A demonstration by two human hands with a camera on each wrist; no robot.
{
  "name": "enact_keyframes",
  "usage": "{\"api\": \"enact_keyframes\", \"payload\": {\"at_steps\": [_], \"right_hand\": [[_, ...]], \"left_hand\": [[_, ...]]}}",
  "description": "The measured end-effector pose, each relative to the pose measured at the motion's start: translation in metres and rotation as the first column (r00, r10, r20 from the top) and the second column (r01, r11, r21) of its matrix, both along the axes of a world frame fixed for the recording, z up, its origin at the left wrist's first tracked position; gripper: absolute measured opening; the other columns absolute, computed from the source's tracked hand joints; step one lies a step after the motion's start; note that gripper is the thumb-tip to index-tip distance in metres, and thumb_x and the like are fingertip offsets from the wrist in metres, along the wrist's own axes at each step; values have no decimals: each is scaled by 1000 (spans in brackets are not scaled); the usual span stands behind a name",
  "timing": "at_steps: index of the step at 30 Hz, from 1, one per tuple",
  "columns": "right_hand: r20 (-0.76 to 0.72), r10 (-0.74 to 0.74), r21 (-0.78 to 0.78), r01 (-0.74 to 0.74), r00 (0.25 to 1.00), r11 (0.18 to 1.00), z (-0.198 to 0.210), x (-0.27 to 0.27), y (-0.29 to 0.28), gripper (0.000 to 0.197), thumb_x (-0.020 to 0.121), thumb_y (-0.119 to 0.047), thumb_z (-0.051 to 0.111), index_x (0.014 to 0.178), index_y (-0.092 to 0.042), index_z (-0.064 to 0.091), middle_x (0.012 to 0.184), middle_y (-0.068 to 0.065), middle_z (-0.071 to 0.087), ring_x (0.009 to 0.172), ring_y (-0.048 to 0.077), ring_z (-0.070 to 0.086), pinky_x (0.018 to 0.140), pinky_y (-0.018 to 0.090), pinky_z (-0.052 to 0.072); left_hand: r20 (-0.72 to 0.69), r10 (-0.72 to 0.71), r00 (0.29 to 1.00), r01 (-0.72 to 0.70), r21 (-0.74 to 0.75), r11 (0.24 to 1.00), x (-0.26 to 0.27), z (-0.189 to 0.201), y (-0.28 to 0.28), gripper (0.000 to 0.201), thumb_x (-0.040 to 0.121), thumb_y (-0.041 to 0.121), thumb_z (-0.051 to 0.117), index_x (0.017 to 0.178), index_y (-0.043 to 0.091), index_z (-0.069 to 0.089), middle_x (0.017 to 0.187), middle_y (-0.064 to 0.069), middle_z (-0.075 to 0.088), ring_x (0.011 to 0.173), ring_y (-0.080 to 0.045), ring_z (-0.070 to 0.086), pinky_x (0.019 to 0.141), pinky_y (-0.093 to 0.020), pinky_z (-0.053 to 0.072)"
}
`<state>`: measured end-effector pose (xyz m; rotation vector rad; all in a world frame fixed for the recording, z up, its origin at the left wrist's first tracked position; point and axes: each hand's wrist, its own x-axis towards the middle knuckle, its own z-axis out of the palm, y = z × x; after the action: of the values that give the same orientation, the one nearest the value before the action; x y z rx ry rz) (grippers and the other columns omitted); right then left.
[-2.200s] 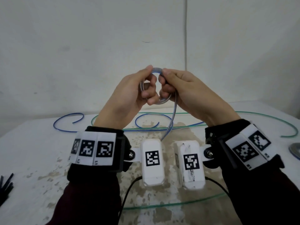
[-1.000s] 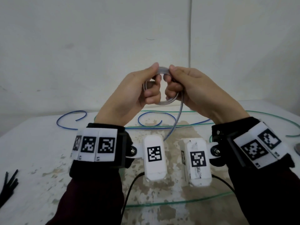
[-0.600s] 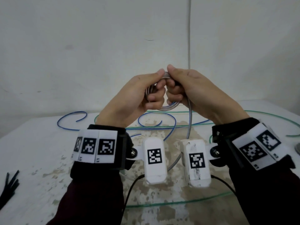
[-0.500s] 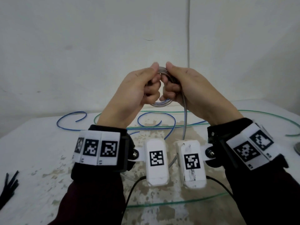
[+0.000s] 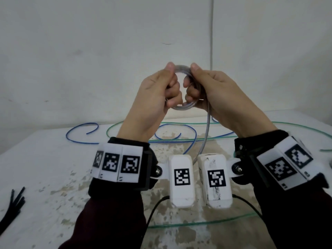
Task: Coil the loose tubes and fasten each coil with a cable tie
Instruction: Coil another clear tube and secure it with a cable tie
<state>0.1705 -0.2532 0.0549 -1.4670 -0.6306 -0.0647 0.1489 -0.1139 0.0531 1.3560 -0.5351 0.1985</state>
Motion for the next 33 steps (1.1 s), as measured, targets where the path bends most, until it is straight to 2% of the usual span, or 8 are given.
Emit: {"api": "enact_keyframes", "payload": {"at_steps": [3, 8, 15, 18, 21, 26, 29, 33], "right_hand": [[0, 20, 11, -20, 1000, 1000, -1, 2, -4, 38, 104, -27, 34, 75, -11, 52, 53, -4, 40, 54, 11, 47, 62, 21, 49], [91, -54, -154, 68, 994, 986, -5, 2, -2, 37, 103, -26, 36, 73, -10, 51, 68, 8, 32, 47, 8, 33, 46, 12, 36], [59, -41, -98, 46, 997, 994, -7, 4, 4, 39, 104, -26, 33, 78, -10, 57, 56, -1, 48, 53, 11, 49, 67, 27, 46], [-20, 50, 27, -50, 999, 998, -4, 2, 2, 39, 104, -24, 31, 82, -8, 60, 59, 0, 58, 62, 14, 58, 72, 26, 53], [-44, 113, 94, -109, 993, 990, -3, 1, 0, 37, 104, -22, 30, 80, -9, 54, 54, -3, 50, 61, 14, 54, 70, 21, 53], [10, 29, -28, -29, 1000, 999, -6, 1, 4, 36, 104, -24, 31, 78, -10, 51, 51, -7, 33, 53, 12, 41, 66, 24, 51], [49, 18, -57, -16, 999, 998, -6, -1, 7, 37, 104, -25, 31, 81, -10, 55, 56, -3, 37, 59, 13, 45, 73, 30, 51], [124, 7, -134, 9, 992, 991, -4, -2, 3, 35, 104, -20, 31, 83, -11, 57, 60, -2, 49, 68, 17, 50, 72, 25, 49]], "left_hand": [[-21, -31, 999, 31, 17, 999, 1, 1, 3, 37, 103, 24, 34, 68, 13, 36, 49, 5, 28, 45, -12, 34, 52, -19, 32], [-152, -170, 974, 193, 152, 969, 0, -2, 10, 33, 102, 19, 32, 75, 7, 47, 45, 0, 43, 55, -21, 62, 64, -24, 52], [-48, -108, 993, 114, 137, 984, 4, -2, 17, 30, 103, 16, 30, 79, 7, 46, 50, 13, 33, 45, -4, 24, 48, -14, 26], [-18, -73, 997, 73, -28, 997, 4, 0, 16, 31, 103, 19, 31, 77, 10, 45, 51, 10, 27, 44, -5, 22, 54, -20, 19], [-71, -121, 990, 112, -118, 987, 3, 4, 12, 33, 102, 20, 32, 74, 9, 45, 47, 7, 27, 41, -7, 26, 49, -17, 25], [-139, -148, 979, 159, 71, 985, 1, 2, 16, 36, 101, 23, 33, 70, 11, 45, 45, 7, 27, 41, -10, 31, 46, -17, 33], [-73, -85, 994, 92, 92, 992, 0, 3, 20, 35, 102, 22, 32, 71, 11, 41, 48, 10, 24, 42, -6, 22, 44, -15, 24], [-47, -62, 997, 66, 105, 992, -1, 5, 20, 36, 103, 22, 31, 70, 12, 40, 49, 9, 22, 42, -5, 19, 42, -15, 20]]}}
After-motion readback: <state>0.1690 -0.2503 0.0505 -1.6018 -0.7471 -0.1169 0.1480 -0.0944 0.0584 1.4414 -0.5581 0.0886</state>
